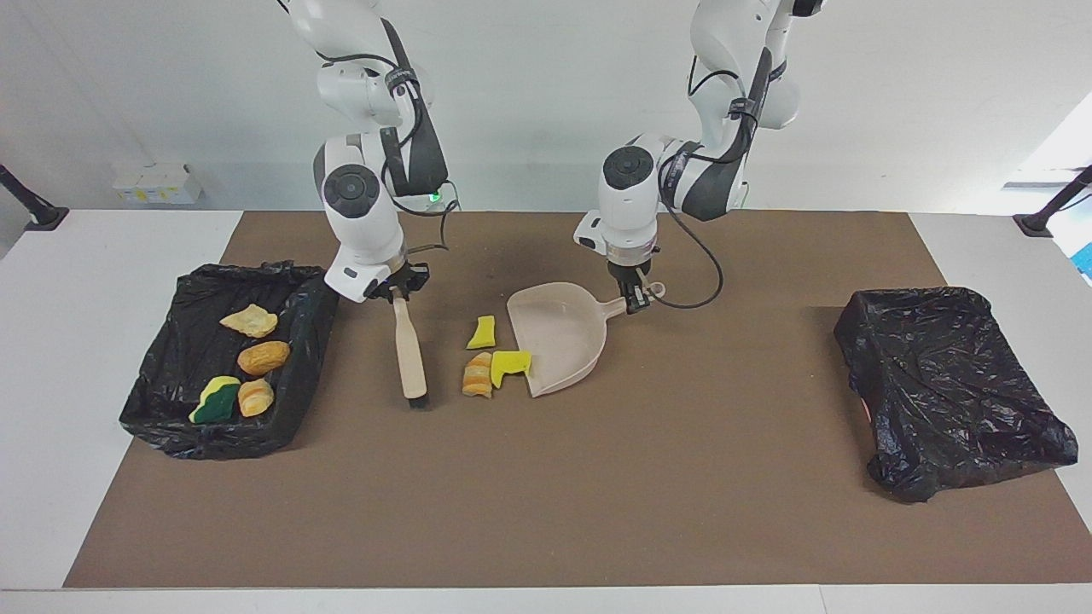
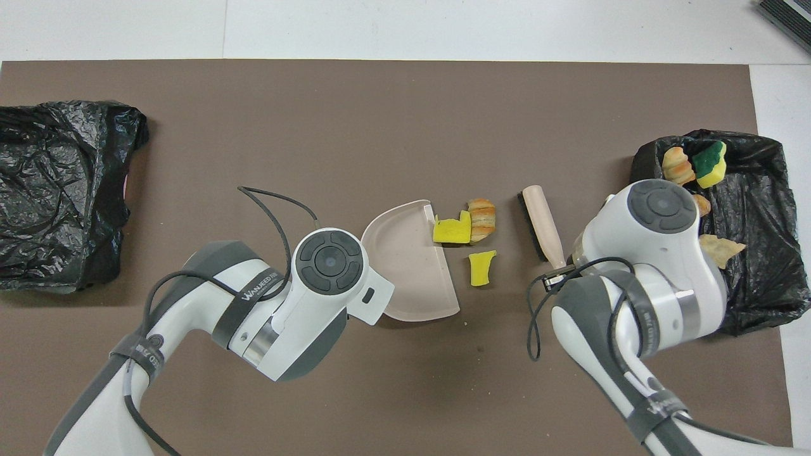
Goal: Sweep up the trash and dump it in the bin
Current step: 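Sweep the sponge and bread pieces into the dustpan with the right gripper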
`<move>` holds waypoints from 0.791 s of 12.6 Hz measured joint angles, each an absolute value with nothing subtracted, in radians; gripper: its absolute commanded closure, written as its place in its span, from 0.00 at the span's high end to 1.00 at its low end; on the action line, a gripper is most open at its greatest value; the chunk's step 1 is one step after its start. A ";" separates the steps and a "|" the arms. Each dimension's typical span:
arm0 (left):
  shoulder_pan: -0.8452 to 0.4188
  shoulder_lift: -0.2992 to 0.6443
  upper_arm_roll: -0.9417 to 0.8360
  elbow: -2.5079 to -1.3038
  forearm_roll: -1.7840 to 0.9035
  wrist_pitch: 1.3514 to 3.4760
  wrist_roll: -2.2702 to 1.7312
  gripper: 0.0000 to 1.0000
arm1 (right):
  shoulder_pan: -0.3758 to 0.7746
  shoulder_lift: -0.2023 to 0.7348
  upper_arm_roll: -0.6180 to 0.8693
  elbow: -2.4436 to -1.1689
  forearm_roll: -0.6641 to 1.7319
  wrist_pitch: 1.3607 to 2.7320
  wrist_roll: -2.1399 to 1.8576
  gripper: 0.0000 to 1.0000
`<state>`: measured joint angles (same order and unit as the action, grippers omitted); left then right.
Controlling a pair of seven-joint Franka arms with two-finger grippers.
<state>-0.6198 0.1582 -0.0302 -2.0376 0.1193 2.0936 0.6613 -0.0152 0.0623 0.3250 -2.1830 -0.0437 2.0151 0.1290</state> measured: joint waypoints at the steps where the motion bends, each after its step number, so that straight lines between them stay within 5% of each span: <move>1: -0.620 0.158 -0.030 -2.038 0.119 2.094 0.661 0.00 | 0.023 0.063 0.327 -2.188 -0.030 2.030 0.181 0.00; 10: -0.620 0.158 -0.027 -2.041 0.119 2.095 0.661 0.00 | 0.252 0.091 0.332 -2.110 0.297 2.099 0.295 0.00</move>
